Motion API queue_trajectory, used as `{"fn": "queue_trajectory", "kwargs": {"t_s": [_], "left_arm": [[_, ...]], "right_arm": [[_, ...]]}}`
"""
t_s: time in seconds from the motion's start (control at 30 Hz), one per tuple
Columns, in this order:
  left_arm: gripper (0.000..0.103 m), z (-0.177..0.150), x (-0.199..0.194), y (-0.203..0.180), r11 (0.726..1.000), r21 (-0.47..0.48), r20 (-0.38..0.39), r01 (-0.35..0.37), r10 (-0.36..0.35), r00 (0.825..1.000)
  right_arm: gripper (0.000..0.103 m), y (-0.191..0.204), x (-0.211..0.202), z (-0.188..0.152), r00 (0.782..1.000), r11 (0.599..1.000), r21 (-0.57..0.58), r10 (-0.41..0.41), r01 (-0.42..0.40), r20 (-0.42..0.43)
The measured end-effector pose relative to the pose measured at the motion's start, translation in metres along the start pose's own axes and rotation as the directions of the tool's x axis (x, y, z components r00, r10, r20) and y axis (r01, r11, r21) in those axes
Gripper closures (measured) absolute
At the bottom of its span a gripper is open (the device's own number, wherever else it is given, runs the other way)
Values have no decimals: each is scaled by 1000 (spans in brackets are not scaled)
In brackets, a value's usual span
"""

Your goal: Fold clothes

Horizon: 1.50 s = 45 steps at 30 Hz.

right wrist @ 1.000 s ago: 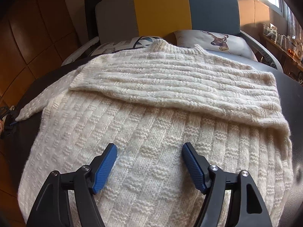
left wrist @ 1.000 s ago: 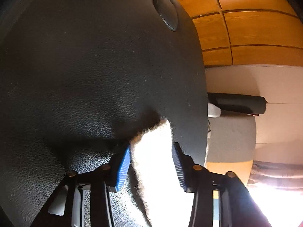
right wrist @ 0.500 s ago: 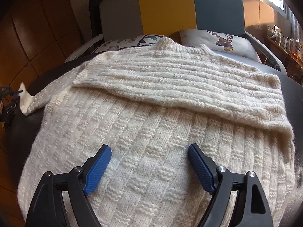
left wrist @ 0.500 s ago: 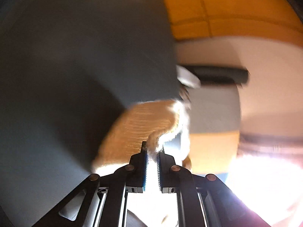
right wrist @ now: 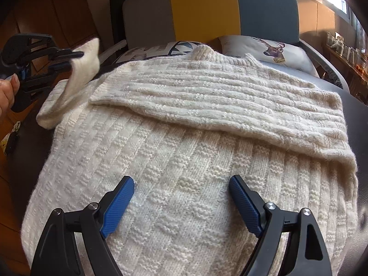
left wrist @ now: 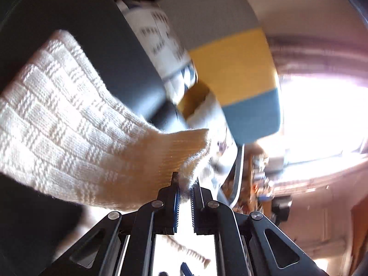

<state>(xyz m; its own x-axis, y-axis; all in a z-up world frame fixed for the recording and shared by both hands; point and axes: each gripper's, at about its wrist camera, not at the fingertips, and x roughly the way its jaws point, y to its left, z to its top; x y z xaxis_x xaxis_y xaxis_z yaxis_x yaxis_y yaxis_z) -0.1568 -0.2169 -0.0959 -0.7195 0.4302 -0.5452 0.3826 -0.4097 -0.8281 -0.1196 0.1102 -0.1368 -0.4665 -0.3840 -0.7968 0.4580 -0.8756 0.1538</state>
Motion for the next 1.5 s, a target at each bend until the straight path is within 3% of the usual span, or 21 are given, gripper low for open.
{"fn": "queue_trajectory", "kwargs": {"t_s": [0.13, 0.2, 0.23, 0.27, 0.33, 0.4, 0.43, 0.57, 0.73, 0.83, 0.87, 0.93, 0.97, 1.0, 1.13, 1.2, 1.27, 1.33, 1.5], "left_arm": [[95, -17, 34, -5, 997, 44, -67, -60, 63, 996], [89, -26, 48, -7, 994, 66, -102, -86, 93, 990], [83, -29, 43, -8, 996, 62, -107, -64, 71, 992], [69, -31, 35, -8, 998, 54, -108, -32, 37, 993], [63, -35, 20, -9, 999, 39, -108, 34, -30, 994], [57, -30, -7, -5, 994, 41, -70, 98, -95, 993], [57, -26, -20, -1, 993, 33, -48, 117, -115, 992], [54, -3, -69, 45, 991, -47, 39, 123, -121, 992], [54, 5, -102, 119, 972, -200, 99, 127, -109, 989], [54, 8, -105, 144, 955, -252, 124, 155, -128, 984], [54, 9, -103, 148, 949, -266, 131, 170, -139, 982], [54, 11, -99, 157, 935, -294, 147, 199, -162, 976], [54, 10, -96, 159, 925, -312, 151, 215, -175, 973], [54, 8, -92, 160, 914, -332, 155, 231, -189, 970], [51, 2, -79, 165, 863, -409, 172, 295, -245, 954], [48, 0, -72, 168, 834, -446, 183, 326, -271, 945], [47, -3, -65, 170, 801, -481, 194, 355, -297, 935], [47, -6, -58, 173, 767, -515, 207, 383, -322, 924], [47, -12, -35, 156, 735, -544, 226, 406, -337, 914]], "right_arm": [[17, 1, 0, 2, 1000, 1000, -14, -4, 4, -15], [37, 0, -7, 8, 1000, 1000, -1, 15, -15, -14], [48, -3, -12, 13, 997, 997, 34, 72, -72, 3], [49, -8, -17, 19, 987, 983, 91, 156, -158, 21], [49, -19, -19, 33, 942, 918, 213, 328, -335, 66], [49, -28, -10, 46, 867, 803, 336, 485, -493, 113], [49, -30, -2, 51, 846, 760, 385, 516, -524, 131], [50, -14, 31, 70, 851, 729, 460, 508, -507, 132], [58, -9, 71, 75, 828, 609, 601, 533, -517, 173], [59, -9, 83, 73, 827, 551, 655, 519, -517, 216], [66, -8, 85, 74, 825, 538, 662, 516, -521, 230], [81, -3, 90, 80, 838, 557, 661, 501, -503, 216], [92, 3, 95, 87, 863, 610, 648, 481, -457, 156], [97, 9, 101, 93, 886, 663, 629, 455, -406, 92], [97, 35, 79, 128, 949, 851, 434, 315, -297, 31], [97, 54, 61, 148, 966, 920, 299, 258, -253, 21], [97, 74, 46, 166, 975, 960, 170, 222, -221, 15], [97, 90, 33, 182, 979, 976, 76, 202, -203, 17], [97, 118, -9, 217, 981, 980, -83, 184, -179, 65]]}}
